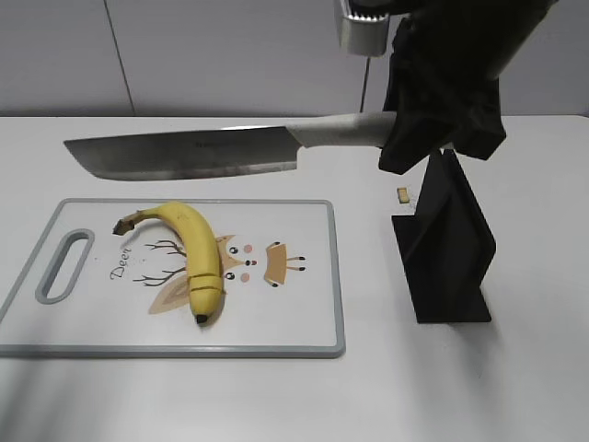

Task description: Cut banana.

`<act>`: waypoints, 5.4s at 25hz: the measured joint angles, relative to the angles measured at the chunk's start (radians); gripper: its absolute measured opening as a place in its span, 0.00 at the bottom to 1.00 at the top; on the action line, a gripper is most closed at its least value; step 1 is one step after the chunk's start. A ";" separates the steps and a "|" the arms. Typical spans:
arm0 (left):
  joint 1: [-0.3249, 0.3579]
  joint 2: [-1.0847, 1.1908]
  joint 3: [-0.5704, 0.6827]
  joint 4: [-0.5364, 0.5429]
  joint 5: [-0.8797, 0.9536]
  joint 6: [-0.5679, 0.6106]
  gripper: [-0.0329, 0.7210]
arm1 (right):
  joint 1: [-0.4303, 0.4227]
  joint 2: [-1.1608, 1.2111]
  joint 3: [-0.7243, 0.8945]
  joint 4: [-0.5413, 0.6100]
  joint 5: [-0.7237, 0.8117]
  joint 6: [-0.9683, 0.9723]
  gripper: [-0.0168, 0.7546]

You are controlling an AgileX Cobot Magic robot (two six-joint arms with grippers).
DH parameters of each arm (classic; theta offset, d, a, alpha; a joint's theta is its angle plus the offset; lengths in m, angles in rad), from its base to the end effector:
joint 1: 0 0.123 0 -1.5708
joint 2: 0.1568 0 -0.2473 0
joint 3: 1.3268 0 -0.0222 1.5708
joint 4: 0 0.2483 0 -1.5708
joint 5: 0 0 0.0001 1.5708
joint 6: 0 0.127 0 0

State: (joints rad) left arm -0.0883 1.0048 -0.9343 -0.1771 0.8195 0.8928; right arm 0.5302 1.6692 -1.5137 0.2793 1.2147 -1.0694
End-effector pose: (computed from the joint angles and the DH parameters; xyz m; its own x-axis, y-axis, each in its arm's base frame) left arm 0.2353 -0.0373 0.2863 -0.3863 0.7281 -0.5662 0.6227 0.6587 0.4222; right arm 0.2836 0.2043 0.2503 -0.0085 -0.9285 -0.3711 -0.9932 0.0511 -0.1049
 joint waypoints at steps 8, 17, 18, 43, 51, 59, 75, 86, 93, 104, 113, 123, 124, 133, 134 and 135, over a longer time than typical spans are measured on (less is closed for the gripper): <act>0.034 -0.065 0.000 0.023 0.137 -0.322 0.82 | 0.000 -0.020 0.000 -0.022 0.003 0.395 0.24; 0.035 -0.210 0.013 0.055 0.220 -0.537 0.82 | 0.000 -0.066 0.002 -0.022 0.007 0.760 0.24; 0.035 -0.242 0.029 0.055 0.222 -0.544 0.82 | 0.000 -0.082 0.003 -0.022 0.007 0.807 0.24; 0.035 -0.999 0.450 0.101 0.262 -0.705 0.82 | 0.000 -0.418 0.476 -0.334 -0.302 1.488 0.24; 0.035 -1.010 0.450 0.104 0.265 -0.708 0.81 | 0.000 -0.415 0.591 -0.370 -0.445 1.607 0.24; 0.035 -1.010 0.450 0.104 0.265 -0.708 0.78 | 0.000 -0.327 0.602 -0.459 -0.473 1.717 0.24; 0.035 -1.010 0.450 0.104 0.265 -0.709 0.78 | 0.000 -0.315 0.697 -0.492 -0.517 1.748 0.24; 0.035 -1.010 0.450 0.104 0.265 -0.709 0.77 | 0.000 -0.274 0.686 -0.481 -0.528 1.705 0.24; 0.035 -1.010 0.450 0.104 0.265 -0.709 0.77 | 0.000 -0.217 0.686 -0.481 -0.524 1.702 0.24; 0.035 -1.010 0.450 0.105 0.265 -0.710 0.77 | 0.000 -0.197 0.641 -0.469 -0.503 1.699 0.40; 0.035 -1.010 0.450 0.105 0.265 -0.711 0.77 | 0.000 -0.310 0.610 -0.449 -0.468 1.578 0.83; 0.035 -1.010 0.450 0.105 0.265 -0.711 0.77 | 0.001 -0.771 0.725 -0.184 -0.319 1.046 0.79; 0.035 -1.010 0.450 0.105 0.265 -0.711 0.77 | 0.001 -0.814 0.752 -0.183 -0.304 1.021 0.79; 0.035 -1.010 0.450 0.107 0.265 -0.711 0.77 | 0.001 -1.214 0.944 -0.185 -0.216 0.949 0.79; 0.035 -1.010 0.450 0.107 0.265 -0.711 0.77 | 0.001 -1.241 0.959 -0.185 -0.212 0.948 0.78; 0.035 -1.010 0.450 0.107 0.265 -0.711 0.77 | 0.001 -1.271 0.978 -0.185 -0.206 0.947 0.78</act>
State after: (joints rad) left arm -0.0530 -0.0054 -0.4846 -0.0704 1.0843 0.1818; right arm 0.5315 0.3979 -0.5353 0.0947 1.0086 -0.1222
